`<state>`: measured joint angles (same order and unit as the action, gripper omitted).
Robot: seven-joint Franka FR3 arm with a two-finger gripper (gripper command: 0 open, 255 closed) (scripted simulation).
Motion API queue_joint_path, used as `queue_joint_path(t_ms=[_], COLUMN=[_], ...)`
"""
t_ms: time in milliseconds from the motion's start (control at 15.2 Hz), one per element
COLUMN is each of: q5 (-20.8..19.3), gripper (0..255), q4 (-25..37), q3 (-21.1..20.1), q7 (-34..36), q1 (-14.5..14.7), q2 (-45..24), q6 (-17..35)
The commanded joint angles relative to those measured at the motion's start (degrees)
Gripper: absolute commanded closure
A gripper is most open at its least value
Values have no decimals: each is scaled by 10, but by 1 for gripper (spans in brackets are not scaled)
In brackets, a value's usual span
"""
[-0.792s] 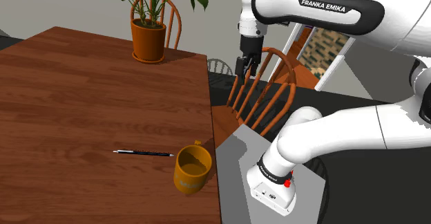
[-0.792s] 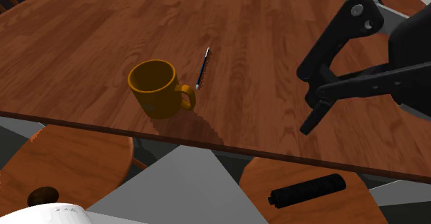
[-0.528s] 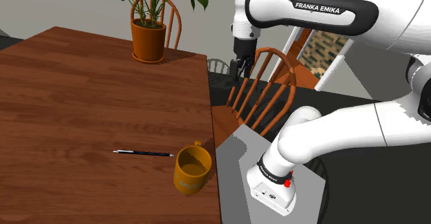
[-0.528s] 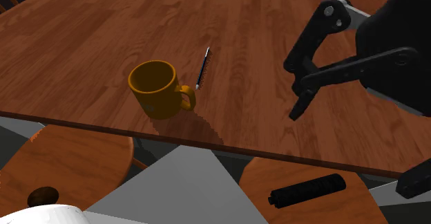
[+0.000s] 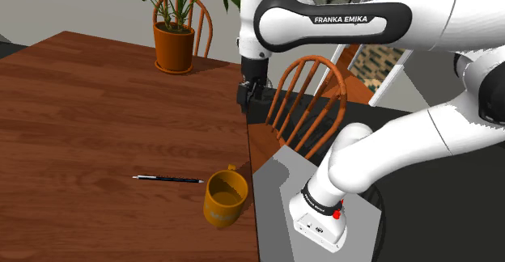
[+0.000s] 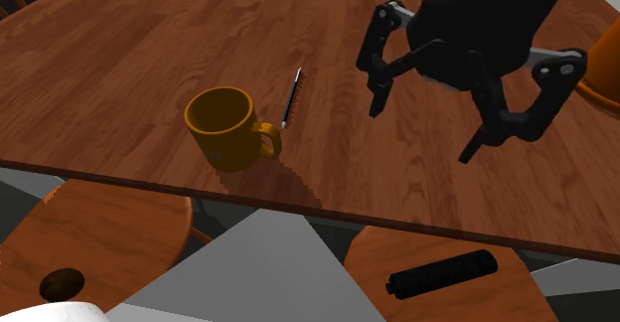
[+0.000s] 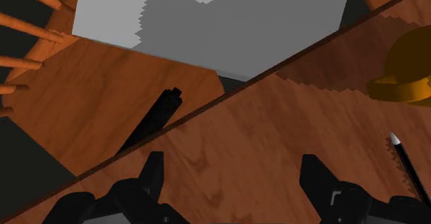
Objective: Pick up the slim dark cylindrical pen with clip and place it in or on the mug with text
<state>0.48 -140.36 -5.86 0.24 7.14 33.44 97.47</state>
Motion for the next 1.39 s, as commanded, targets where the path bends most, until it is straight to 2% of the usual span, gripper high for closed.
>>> queue_joint_path(t_ms=[0, 726, 1320], q5=[9, 21, -26], gripper=[0, 0, 0], q4=[3, 63, 152], q3=[-15, -97, -158], q7=[3, 27, 65], q1=[13, 70, 110], q2=[-24, -181, -322], q6=[31, 173, 257])
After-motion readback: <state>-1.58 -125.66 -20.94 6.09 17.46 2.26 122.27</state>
